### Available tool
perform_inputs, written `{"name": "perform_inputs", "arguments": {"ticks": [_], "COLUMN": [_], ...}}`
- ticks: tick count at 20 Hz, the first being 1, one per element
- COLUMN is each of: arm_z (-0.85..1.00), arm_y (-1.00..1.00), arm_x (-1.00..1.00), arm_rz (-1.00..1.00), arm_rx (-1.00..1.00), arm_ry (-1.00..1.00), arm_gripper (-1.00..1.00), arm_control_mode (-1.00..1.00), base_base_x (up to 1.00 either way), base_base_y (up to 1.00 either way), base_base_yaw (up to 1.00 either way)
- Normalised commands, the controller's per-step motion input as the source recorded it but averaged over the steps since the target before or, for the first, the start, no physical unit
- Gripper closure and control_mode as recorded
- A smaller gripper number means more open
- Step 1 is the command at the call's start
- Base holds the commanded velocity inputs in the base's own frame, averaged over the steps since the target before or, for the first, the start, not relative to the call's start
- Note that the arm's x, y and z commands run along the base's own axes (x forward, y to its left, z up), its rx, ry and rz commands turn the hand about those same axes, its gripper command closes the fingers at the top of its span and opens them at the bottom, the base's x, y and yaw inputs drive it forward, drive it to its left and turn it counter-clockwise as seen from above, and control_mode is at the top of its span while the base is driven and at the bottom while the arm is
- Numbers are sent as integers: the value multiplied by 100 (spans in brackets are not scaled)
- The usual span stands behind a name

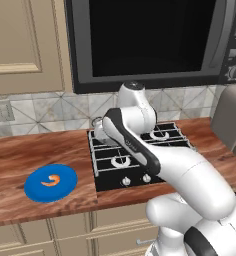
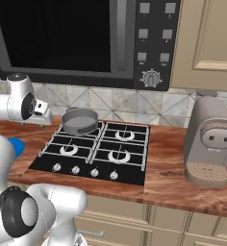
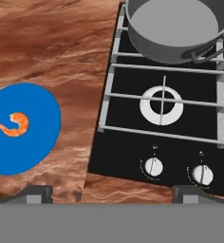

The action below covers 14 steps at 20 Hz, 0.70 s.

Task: Retrieve the frozen meat and place it in the pot on a burner. Then turn the burner on.

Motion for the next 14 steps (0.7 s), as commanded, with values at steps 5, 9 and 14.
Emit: {"name": "perform_inputs", "arguments": {"ticks": [5, 9, 14], "arm_z": [-25, -25, -31], "arm_y": [57, 48, 60], "arm_x": [0, 0, 6], "arm_rz": [1, 6, 2], "arm_rx": [0, 0, 0], "arm_ry": [3, 3, 0], "arm_gripper": [-100, -100, -100], "arm_control_mode": [-100, -100, -100], "base_base_x": [0, 0, 0], "base_base_y": [0, 0, 0], "base_base_yaw": [0, 0, 0]}}
